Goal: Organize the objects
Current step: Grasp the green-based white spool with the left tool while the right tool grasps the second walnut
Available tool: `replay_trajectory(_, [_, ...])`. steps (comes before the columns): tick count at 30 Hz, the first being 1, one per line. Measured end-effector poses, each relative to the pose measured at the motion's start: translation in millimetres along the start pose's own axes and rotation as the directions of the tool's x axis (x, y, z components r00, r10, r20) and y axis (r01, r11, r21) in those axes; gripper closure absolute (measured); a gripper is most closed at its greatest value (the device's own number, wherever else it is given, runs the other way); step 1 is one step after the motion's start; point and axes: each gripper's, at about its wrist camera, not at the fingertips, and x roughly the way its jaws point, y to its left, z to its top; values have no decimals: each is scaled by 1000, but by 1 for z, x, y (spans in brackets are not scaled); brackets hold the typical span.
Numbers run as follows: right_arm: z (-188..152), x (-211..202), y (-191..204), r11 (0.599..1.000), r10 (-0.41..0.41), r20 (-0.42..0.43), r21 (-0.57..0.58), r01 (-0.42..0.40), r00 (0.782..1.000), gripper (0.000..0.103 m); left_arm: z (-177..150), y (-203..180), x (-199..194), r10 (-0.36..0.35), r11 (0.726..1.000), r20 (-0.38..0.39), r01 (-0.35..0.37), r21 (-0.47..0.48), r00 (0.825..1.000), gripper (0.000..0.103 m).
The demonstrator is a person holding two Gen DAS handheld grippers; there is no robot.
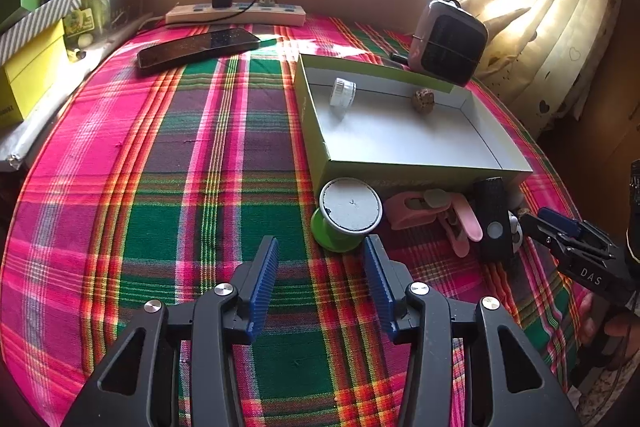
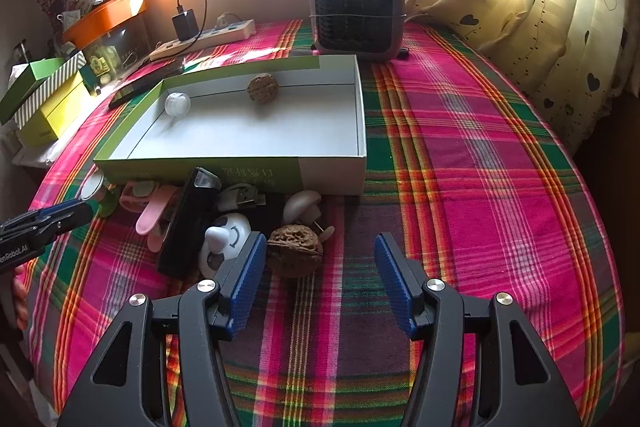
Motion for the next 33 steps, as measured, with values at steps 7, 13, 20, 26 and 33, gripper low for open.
replay_trajectory(7, [0, 5, 1, 1000, 3, -8, 1, -3, 1000, 46, 1, -5, 5, -14, 1000, -10, 14, 4, 1000, 60])
replay_trajectory(13, [-1, 8, -2, 1000, -14, -21, 10, 14, 1000, 46, 3, -7, 11, -22, 1000, -24, 22, -3, 999, 60])
replay_trajectory(20, [-1, 8, -5, 999, -32, -26, 16, 32, 999, 46, 8, -12, 17, -9, 1000, -25, 9, 14, 1000, 59])
replay_trajectory(26, [-2, 8, -6, 999, -44, -30, 8, 44, 999, 46, 13, -16, 23, 7, 999, -21, -6, 33, 1000, 59])
replay_trajectory(33, [-2, 8, -5, 999, -48, -32, 2, 48, 998, 46, 19, -16, 28, 23, 1000, -13, -23, 17, 1000, 59])
